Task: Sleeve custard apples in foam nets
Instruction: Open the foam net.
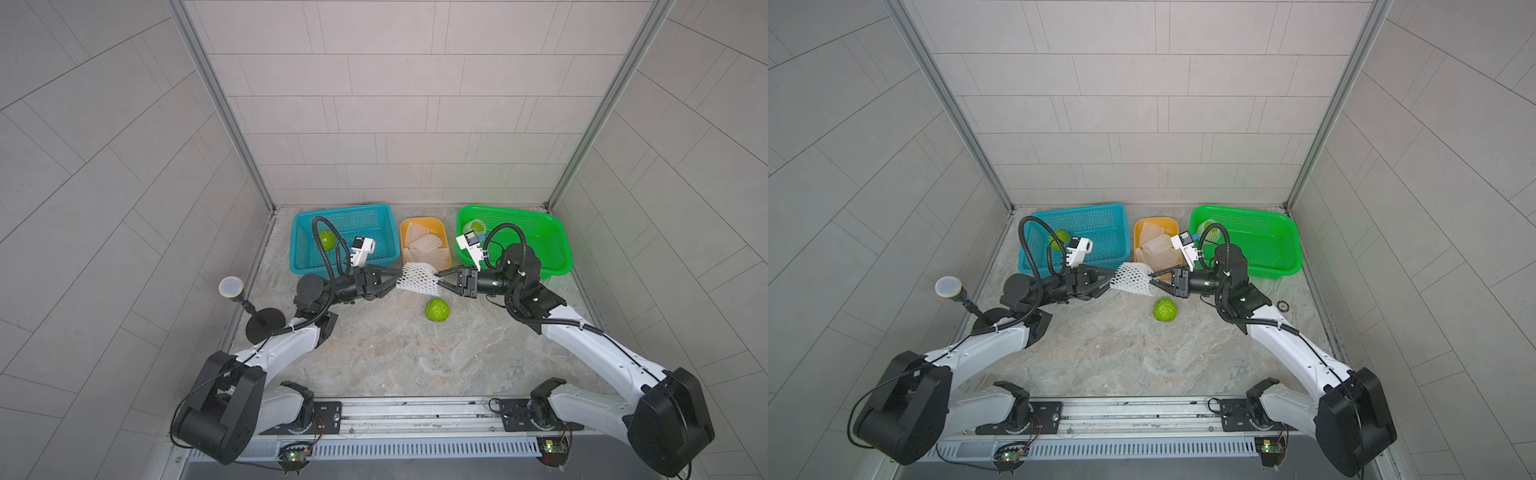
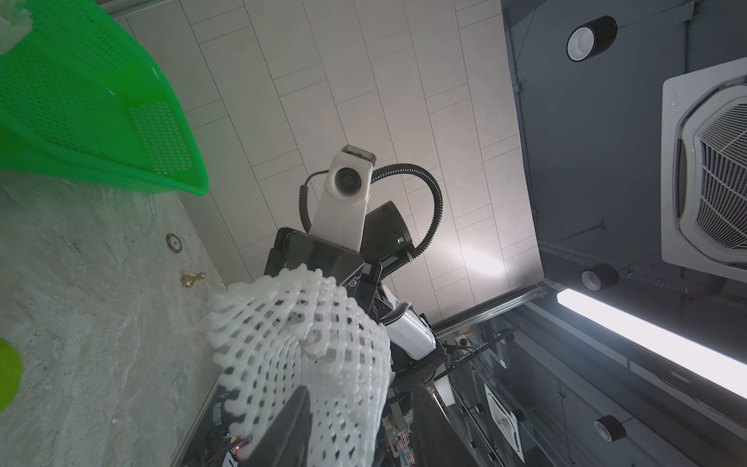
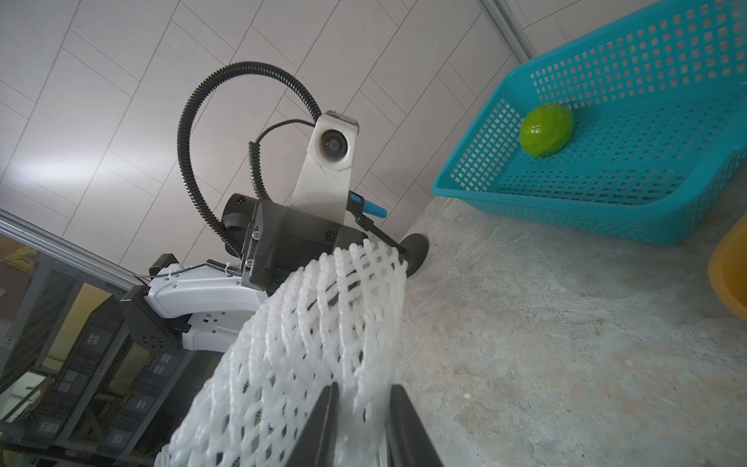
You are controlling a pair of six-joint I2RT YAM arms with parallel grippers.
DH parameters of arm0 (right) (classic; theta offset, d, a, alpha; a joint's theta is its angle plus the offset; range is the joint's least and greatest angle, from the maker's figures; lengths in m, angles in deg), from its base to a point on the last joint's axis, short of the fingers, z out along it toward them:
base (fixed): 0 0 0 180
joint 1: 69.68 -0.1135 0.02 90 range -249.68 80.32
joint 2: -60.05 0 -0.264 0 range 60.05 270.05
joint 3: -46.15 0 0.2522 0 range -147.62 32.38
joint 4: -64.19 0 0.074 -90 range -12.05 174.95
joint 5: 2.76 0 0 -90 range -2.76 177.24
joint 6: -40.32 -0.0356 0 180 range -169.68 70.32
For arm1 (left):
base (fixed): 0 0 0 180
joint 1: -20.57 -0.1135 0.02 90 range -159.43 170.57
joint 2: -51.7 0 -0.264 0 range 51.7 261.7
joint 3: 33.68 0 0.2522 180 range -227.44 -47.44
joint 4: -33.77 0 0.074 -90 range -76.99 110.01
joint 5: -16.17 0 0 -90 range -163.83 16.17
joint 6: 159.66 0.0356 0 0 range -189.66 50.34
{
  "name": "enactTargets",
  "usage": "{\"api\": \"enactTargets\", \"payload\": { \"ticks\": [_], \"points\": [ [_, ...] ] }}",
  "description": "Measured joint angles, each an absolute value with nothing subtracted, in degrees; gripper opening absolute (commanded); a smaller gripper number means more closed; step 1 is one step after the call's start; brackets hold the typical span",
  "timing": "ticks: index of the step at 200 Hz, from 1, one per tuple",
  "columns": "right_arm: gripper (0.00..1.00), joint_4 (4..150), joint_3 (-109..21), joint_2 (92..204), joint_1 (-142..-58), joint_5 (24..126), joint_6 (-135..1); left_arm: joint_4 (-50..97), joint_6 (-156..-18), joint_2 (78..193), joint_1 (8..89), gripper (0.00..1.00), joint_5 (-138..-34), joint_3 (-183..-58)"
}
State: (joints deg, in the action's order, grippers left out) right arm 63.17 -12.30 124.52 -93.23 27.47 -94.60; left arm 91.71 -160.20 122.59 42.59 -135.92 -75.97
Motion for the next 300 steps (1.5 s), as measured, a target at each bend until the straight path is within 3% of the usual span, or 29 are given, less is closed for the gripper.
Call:
{"api": "enactTargets", "payload": {
  "ticks": [16,72,184,206,237,254,300],
  "points": [
    [0.24,68.74,-14.42,124.54,-93.23,27.91,-91.02,91.58,-160.03,123.12,42.59,0.58,-136.27,-75.97],
    [0.23,78.68,-15.89,123.95,-92.94,28.98,-84.74,88.39,-158.52,122.31,41.96,0.6,-136.18,-76.06],
    [0.24,76.06,-15.34,123.34,-91.83,28.28,-86.89,79.3,-152.2,120.41,42.85,0.62,-136.88,-76.15],
    [0.24,74.92,-15.34,123.67,-92.64,27.95,-87.56,79.15,-151.79,120.93,43.35,0.54,-136.88,-76.15],
    [0.25,74.77,-15.27,124.08,-93.16,27.84,-87.65,79.06,-151.59,121.41,43.57,0.3,-137.01,-76.15],
    [0.25,74.77,-15.27,124.1,-93.14,27.91,-87.65,79.02,-151.07,121.43,43.57,0.22,-137.16,-76.17],
    [0.27,75.34,-16.8,124.87,-93.14,27.93,-87.41,79.12,-151.46,121.46,43.57,0.14,-137.34,-76.17]
  ]
}}
